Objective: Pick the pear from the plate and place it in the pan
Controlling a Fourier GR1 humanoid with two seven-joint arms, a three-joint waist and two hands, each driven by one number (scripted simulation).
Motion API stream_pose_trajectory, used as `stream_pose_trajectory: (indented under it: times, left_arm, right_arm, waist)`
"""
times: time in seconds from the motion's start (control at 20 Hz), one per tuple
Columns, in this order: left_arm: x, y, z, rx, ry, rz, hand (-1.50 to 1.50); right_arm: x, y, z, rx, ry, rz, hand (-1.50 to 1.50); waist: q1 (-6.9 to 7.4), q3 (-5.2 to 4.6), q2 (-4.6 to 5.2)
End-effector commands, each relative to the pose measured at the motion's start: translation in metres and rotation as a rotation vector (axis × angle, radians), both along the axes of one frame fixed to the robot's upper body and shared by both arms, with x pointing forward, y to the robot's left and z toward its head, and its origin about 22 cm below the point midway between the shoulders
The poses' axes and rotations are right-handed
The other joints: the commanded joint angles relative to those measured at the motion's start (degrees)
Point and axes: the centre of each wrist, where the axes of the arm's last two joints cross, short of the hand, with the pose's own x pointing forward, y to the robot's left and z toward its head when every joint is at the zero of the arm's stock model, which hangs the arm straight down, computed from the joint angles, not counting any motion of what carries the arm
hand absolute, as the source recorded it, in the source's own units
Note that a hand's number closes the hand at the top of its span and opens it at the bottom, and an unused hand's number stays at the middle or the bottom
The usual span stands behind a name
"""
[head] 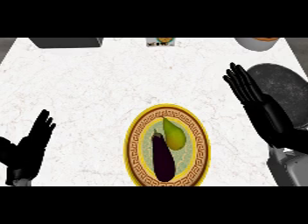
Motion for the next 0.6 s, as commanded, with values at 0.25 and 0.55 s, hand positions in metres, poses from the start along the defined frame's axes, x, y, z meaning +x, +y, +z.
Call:
stream_pose_trajectory:
  times: [0.25, 0.55]
  left_arm:
    - [0.064, -0.043, 0.076, 0.026, -0.307, -0.172, 0.00]
    - [0.064, -0.049, 0.078, -0.035, -0.224, -0.156, 0.00]
  right_arm:
    - [0.058, 0.065, 0.018, 0.293, 0.120, 0.447, 1.50]
    - [0.075, -0.057, -0.018, -0.175, 0.056, 0.301, -1.50]
  waist:
    - [5.74, -0.43, 1.38]
    - [2.70, -0.63, 0.11]
